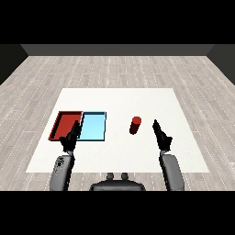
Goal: Pick the red can and put it in the red box
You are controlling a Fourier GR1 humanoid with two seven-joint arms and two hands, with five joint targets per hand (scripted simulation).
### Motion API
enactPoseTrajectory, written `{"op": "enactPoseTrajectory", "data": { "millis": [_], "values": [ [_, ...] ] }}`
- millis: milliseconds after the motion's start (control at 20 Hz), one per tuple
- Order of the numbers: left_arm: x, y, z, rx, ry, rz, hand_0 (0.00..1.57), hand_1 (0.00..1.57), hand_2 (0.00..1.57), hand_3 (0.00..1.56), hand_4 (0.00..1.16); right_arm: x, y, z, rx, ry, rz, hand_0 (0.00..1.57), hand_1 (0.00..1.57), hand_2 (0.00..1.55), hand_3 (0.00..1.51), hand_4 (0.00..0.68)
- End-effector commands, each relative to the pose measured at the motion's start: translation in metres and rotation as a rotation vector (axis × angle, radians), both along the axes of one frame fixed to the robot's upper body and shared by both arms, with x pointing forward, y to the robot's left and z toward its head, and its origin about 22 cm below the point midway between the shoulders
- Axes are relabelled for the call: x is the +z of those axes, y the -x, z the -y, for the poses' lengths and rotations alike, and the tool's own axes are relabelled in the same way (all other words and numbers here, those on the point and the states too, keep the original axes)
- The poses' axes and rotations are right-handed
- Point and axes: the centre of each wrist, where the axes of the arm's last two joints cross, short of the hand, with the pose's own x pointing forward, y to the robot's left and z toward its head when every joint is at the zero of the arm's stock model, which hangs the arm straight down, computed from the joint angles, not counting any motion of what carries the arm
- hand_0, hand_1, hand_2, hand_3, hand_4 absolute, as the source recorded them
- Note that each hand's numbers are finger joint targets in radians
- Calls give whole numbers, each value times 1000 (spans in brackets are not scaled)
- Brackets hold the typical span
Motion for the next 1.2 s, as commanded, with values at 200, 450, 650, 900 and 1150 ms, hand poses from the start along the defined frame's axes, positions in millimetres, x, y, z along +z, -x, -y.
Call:
{"op": "enactPoseTrajectory", "data": {
  "millis": [200, 450, 650, 900, 1150],
  "values": [
    [0, 0, 5, -42, -2, 17, 0, 0, 0, 0, 0, 12, -8, 89, -53, -46, 14, 0, 0, 0, 0, 0],
    [26, 1, 3, -55, 101, 440, 0, 0, 0, 0, 0, 27, -9, 95, 46, -127, 304, 0, 0, 0, 0, 0],
    [3, 1, 9, -62, 92, 467, 0, 0, 0, 0, 0, 17, -5, 102, 60, -139, 313, 0, 0, 0, 0, 0],
    [-7, -14, -13, -59, 118, 471, 0, 0, 0, 0, 0, 6, -12, 115, 83, -130, 320, 0, 0, 0, 0, 0],
    [-3, -3, 5, -64, 119, 478, 0, 0, 0, 0, 0, 6, -12, 126, 60, -151, 304, 0, 0, 0, 0, 0]
  ]
}}
